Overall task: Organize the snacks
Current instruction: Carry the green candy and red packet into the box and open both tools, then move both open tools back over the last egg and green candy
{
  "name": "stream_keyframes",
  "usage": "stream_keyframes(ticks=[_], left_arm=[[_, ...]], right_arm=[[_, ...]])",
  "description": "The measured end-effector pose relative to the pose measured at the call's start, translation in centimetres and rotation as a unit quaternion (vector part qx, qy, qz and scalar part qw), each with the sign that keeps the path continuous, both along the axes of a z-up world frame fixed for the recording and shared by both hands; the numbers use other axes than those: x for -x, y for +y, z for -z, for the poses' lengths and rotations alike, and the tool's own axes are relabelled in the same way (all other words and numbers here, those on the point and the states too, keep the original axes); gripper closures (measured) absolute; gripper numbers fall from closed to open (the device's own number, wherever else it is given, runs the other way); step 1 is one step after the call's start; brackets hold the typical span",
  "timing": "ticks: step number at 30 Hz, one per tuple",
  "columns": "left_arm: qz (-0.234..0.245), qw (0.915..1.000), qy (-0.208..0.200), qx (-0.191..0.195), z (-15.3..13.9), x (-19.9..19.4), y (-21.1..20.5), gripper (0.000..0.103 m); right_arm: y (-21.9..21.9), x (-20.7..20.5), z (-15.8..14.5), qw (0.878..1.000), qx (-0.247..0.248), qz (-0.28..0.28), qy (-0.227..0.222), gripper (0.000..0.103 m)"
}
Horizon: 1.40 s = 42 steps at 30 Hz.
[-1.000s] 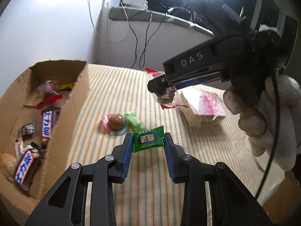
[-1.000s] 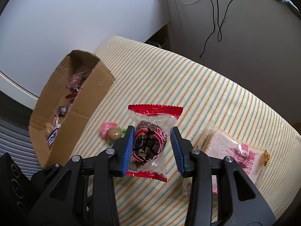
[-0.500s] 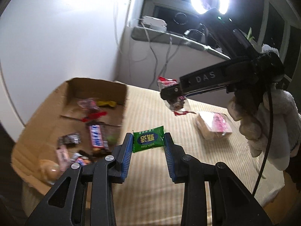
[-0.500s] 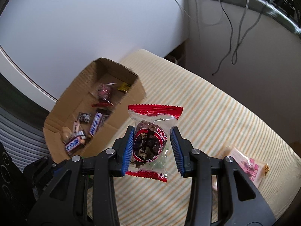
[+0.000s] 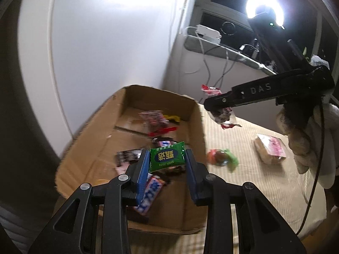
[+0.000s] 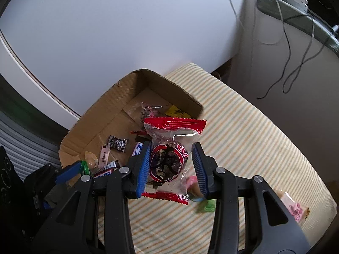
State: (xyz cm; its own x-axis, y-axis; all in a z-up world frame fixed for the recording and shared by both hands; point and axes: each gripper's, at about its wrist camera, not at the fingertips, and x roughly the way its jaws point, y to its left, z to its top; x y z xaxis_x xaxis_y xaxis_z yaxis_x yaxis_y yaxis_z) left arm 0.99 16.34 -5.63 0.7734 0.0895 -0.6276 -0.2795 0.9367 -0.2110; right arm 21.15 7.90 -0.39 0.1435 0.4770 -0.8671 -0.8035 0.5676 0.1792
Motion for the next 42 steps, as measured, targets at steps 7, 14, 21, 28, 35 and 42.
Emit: stream_keyframes(ticks=[7, 14, 21, 28, 35, 42], left_arm=[[-0.017, 0.9999, 0.0, -0.001, 0.1, 0.4, 1.8, 0.071], [-0.019, 0.9998, 0.001, -0.005, 0.1, 0.6, 2.4, 0.07], [-0.025, 0.9997, 0.007, -0.002, 0.4, 0.3, 2.4, 0.053], [-0.023, 0.9997, 0.002, -0.008, 0.1, 0.6, 1.9, 0.053], [-0.014, 0.9996, -0.018, -0.015, -0.8, 0.8, 0.7, 0.053], [0.013, 0.9992, -0.029, -0.023, -1.6, 0.3, -1.7, 0.053]], right_arm=[[2.4, 0.1, 0.4, 1.0, 0.006, -0.013, 0.001, 0.062], [4.3, 0.6, 1.1, 0.999, 0.013, -0.033, 0.004, 0.062], [5.4, 1.4, 1.1, 0.999, 0.017, -0.049, -0.013, 0.039], [4.8, 1.8, 0.0, 0.998, 0.009, -0.053, -0.032, 0.036], [2.5, 1.5, -0.8, 0.998, -0.002, -0.045, -0.045, 0.036], [-2.3, 0.3, -0.9, 0.999, -0.006, -0.02, -0.05, 0.036]])
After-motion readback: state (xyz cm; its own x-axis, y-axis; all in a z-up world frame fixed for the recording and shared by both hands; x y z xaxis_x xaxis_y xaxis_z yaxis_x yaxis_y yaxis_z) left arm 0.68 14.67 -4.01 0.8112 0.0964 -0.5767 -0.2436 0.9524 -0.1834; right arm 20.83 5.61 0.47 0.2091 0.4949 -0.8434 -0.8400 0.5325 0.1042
